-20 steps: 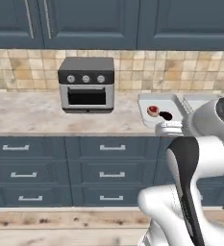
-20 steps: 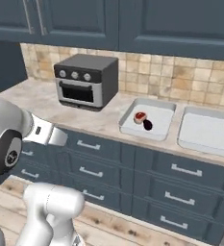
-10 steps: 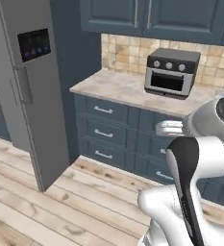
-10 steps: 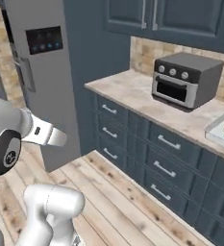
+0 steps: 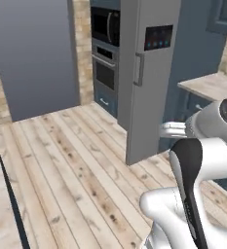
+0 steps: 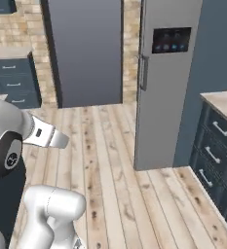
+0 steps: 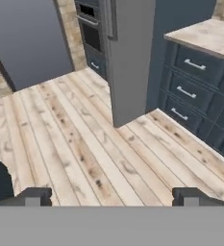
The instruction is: Place one eggplant and one steak in each tupperware on the nearby counter, to pack two identical lunches.
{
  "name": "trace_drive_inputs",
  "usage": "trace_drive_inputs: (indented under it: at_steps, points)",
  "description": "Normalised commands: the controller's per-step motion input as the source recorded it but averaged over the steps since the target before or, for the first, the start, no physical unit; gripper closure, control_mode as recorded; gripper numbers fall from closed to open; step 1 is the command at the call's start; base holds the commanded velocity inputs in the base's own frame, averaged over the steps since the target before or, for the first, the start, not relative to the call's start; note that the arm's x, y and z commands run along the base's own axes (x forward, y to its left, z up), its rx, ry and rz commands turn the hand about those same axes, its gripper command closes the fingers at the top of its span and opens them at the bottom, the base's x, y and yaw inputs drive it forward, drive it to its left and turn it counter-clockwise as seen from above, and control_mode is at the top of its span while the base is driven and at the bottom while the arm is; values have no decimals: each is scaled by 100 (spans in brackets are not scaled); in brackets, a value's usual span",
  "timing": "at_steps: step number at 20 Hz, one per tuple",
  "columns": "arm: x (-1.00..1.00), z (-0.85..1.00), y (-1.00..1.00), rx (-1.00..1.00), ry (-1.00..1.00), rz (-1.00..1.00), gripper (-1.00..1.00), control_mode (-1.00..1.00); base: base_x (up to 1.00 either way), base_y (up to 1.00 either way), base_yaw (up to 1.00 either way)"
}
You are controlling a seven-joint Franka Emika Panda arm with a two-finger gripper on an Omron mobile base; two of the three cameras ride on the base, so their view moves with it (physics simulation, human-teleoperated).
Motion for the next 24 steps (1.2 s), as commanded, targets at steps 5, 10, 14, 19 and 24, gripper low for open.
trace_drive_inputs:
  at_steps: [5,10,14,19,24]
  points:
    - [0,0,0,0,0,0,-100,100,72,16,52]
    - [0,0,0,0,0,0,-100,100,100,-10,22]
    - [0,0,0,0,0,0,-100,100,100,-1,18]
    - [0,0,0,0,0,0,-100,100,100,-6,5]
    - [0,0,0,0,0,0,-100,100,100,-15,-13]
